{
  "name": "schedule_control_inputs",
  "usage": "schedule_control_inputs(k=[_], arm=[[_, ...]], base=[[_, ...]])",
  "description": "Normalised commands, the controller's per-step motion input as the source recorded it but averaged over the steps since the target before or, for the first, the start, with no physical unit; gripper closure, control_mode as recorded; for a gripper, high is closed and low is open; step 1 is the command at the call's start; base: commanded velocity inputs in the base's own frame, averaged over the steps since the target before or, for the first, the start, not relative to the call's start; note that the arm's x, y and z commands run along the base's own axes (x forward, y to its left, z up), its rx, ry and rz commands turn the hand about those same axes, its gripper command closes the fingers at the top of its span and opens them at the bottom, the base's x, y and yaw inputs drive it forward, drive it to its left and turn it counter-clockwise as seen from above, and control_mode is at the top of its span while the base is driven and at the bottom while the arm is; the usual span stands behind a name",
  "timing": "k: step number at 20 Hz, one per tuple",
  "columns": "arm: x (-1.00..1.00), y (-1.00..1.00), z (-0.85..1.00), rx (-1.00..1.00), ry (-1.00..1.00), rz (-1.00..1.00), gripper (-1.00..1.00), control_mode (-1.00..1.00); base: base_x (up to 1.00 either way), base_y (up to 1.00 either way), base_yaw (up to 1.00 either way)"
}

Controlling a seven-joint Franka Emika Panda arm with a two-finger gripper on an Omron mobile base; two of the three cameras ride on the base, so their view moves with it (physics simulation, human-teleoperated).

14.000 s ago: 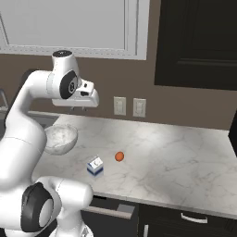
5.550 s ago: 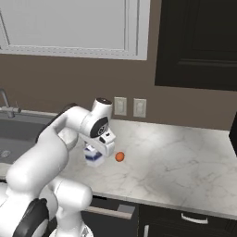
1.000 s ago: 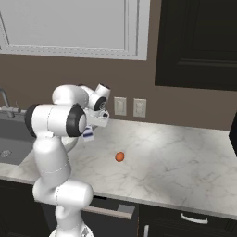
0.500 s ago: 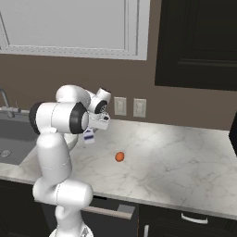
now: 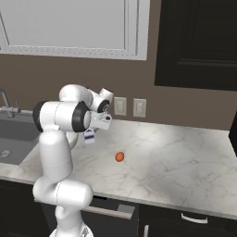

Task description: Gather the eggs and milk located in the vicinity of the sink area and place them right next to the bowl.

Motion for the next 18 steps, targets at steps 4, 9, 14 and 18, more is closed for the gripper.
schedule_control_inputs(k=[4,9,14,18], arm=[[0.0,0.0,0.0,0.0,0.0,0.0,-1.0,-1.0],[0.0,0.0,0.0,0.0,0.0,0.0,-1.0,-1.0],[-0.01,0.0,0.0,0.0,0.0,0.0,-1.0,-1.0],[-0.03,-0.06,0.16,0.0,-0.02,0.0,-1.0,-1.0]], base=[[0.0,0.0,0.0],[0.0,0.0,0.0],[0.0,0.0,0.0],[0.0,0.0,0.0]])
